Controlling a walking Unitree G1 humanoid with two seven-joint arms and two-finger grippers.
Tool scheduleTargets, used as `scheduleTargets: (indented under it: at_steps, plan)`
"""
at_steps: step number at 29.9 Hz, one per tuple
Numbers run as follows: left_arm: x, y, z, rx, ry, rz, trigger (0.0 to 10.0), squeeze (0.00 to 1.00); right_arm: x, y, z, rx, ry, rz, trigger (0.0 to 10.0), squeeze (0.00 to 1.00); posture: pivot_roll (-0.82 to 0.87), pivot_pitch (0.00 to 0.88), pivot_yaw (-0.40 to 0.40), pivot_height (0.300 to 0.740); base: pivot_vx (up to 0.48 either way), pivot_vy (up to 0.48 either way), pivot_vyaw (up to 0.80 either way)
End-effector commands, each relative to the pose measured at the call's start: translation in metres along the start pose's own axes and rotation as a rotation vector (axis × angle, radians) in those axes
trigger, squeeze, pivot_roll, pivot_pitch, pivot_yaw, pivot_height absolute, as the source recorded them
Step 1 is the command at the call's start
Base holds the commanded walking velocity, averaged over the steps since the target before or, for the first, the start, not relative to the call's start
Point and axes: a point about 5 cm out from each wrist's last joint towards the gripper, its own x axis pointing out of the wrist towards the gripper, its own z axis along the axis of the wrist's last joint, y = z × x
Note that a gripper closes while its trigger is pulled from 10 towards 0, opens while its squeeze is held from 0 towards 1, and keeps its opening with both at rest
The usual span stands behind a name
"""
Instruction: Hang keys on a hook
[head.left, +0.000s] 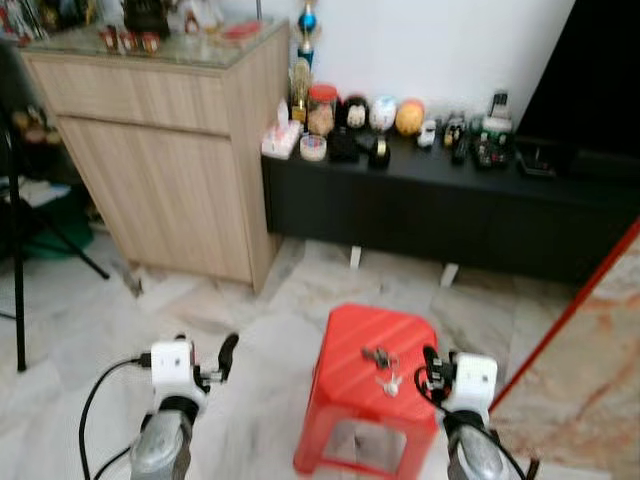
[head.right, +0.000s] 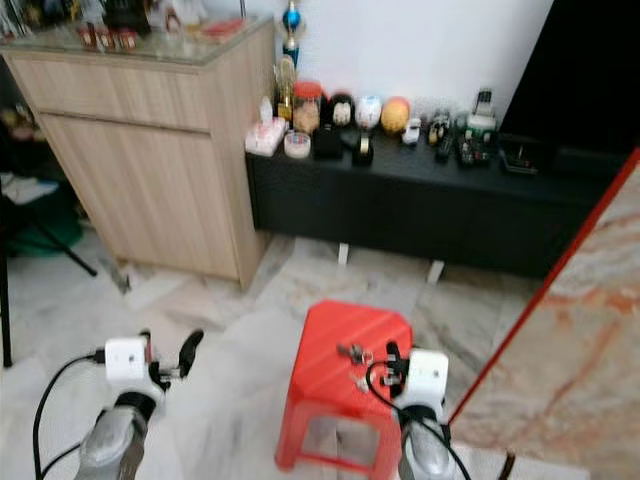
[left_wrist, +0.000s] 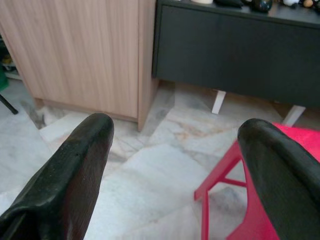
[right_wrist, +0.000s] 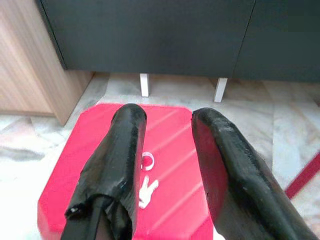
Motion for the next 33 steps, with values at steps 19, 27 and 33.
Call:
scheduleTargets:
  at_steps: [19,27,33]
  plan:
    - [0.0021,-0.0056,-0.0010,-0.009,0.022,-0.009,10.0,0.00,0.0003,0.0009,-0.0071,0.001,0.056,0.013,10.0,0.00,-0.01,0.008,-0.075,0.660,0.000,0.000,0.00]
    - [0.0028,-0.0066,-0.0009,-0.014,0.027,-0.009,10.0,0.00,0.0006,0.0041,-0.0069,-0.032,0.055,0.044,10.0,0.00,-0.01,0.016,-0.075,0.660,0.000,0.000,0.22]
    - [0.0038,-0.0075,-0.0007,-0.011,0.029,-0.016,10.0,0.00,-0.0003,0.0024,-0.0082,-0.005,0.058,0.028,10.0,0.00,-0.02,0.018,-0.074,0.660,0.000,0.000,0.23]
